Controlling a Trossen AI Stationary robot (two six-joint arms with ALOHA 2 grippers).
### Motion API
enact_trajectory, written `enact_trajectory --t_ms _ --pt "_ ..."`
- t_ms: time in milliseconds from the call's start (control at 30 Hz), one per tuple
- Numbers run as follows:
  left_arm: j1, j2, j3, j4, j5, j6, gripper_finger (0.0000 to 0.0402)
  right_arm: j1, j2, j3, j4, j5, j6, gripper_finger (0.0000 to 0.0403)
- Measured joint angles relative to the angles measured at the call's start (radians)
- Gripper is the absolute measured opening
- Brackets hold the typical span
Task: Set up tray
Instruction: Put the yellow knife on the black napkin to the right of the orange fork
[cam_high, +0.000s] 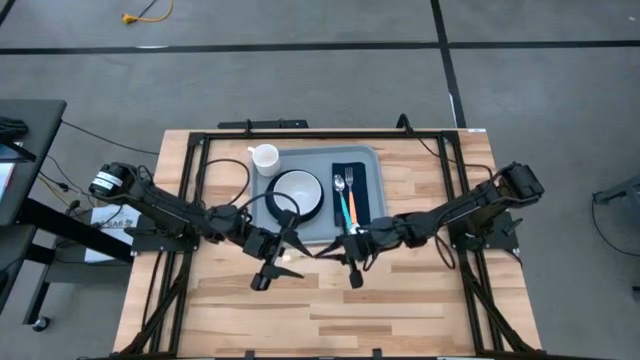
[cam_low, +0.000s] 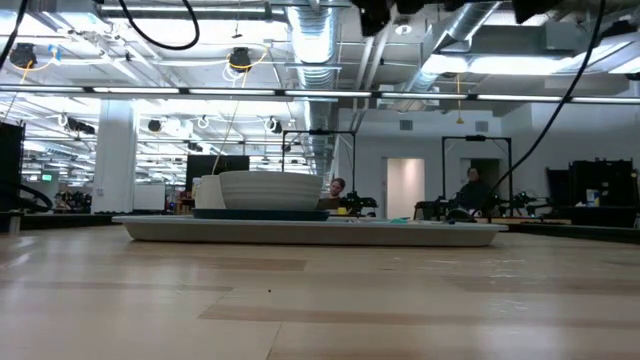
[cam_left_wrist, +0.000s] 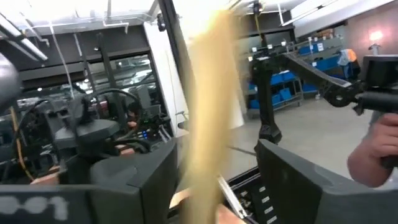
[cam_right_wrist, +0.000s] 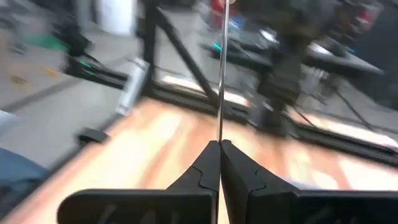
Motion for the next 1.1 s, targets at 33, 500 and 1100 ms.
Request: enact_trajectory --t_ms 33,500,1100 --pt "-0.004 0.0 0.0 0.0 -0.001 0.004 0.0213 0.001 -0.012 0.0 -0.03 0.037 -0.001 0.0" --pt "-0.1 -0.005 0.0 -0.045 -0.446 0.171 0.0219 0.026 -0.241 0.001 -0.615 0.435 0.16 0.0" --pt "-0.105 -0.005 0.049 -0.185 -0.674 0.022 0.0219 -0.063 -0.375 0.001 -1.373 0.921 0.157 0.0"
